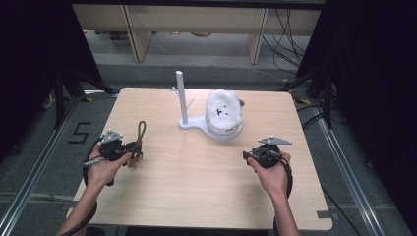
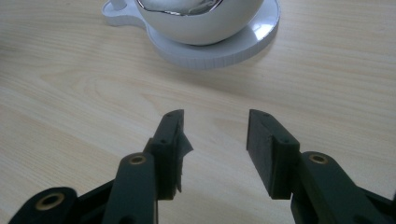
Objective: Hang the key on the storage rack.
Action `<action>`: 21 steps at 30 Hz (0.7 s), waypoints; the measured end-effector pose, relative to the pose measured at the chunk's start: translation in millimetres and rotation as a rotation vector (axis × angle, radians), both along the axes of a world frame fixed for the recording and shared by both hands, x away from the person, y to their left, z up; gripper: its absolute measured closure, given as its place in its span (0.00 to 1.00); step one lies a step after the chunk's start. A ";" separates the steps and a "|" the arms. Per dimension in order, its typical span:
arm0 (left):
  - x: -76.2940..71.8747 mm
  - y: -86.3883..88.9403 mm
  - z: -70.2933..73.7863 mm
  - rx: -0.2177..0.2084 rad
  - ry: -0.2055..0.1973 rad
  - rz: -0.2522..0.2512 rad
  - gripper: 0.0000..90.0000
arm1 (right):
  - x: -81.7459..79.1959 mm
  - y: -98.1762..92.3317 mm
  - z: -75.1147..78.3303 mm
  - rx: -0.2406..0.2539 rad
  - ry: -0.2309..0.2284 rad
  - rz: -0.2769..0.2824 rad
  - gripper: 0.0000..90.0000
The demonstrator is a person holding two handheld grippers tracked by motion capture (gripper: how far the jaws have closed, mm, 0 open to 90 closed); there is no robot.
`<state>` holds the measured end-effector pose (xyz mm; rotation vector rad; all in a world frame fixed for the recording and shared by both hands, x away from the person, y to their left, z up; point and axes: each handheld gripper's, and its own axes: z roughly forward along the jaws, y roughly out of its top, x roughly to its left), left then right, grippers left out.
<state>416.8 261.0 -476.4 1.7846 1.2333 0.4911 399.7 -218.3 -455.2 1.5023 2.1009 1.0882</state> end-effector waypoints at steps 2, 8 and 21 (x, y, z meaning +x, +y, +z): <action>-0.5 -0.8 2.1 -0.005 -0.012 -0.004 0.76 | 0.1 0.1 -0.5 -0.007 -0.002 -0.008 0.64; -1.1 -2.9 10.8 -0.017 -0.055 -0.008 0.76 | -0.1 2.1 -1.8 -0.003 -0.001 -0.001 0.63; -0.2 -8.5 23.2 -0.043 -0.106 -0.011 0.76 | 0.2 1.8 -1.8 -0.011 -0.008 -0.007 0.62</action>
